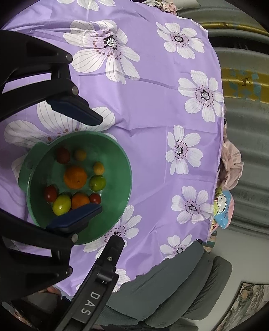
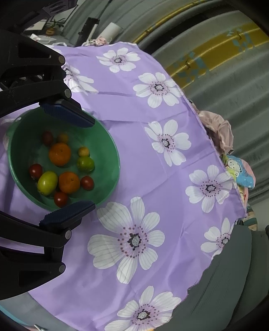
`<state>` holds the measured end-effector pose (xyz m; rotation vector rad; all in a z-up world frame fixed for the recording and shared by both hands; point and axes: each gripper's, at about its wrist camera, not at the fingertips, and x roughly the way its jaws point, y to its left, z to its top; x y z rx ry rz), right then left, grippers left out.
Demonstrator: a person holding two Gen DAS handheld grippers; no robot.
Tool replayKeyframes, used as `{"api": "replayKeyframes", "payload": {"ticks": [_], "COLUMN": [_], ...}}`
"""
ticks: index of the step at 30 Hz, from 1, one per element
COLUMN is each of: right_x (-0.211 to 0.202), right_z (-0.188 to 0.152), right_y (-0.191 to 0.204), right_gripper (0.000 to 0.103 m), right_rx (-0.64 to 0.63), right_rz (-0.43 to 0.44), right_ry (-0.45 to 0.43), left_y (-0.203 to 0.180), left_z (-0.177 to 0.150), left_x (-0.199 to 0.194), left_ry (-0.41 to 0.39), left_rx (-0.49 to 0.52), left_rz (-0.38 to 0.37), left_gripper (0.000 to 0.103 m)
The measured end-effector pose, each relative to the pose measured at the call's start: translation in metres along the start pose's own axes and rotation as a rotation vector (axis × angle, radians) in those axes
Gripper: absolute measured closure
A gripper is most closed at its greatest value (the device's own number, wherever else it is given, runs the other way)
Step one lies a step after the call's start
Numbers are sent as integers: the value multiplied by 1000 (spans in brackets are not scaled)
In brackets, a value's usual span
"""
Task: Organize fruits
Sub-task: 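Open the right gripper to drop the tomato into the bowl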
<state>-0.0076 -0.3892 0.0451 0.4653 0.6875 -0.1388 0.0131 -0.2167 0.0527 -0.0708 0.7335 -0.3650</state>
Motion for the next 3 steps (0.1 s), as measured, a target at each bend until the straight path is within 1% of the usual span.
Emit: {"api": "replayKeyframes", "payload": {"ticks": [3], "right_x": [1], "right_z": [0], "right_y": [1], "right_gripper": [29], "right_rx": [-2], "right_rz": [0], "right_ry": [2], "left_y": [4], "left_z": [0], "left_x": [-2], "left_ry": [-3], "left_rx": [-2], "left_rz": [12], "left_gripper": [25]}}
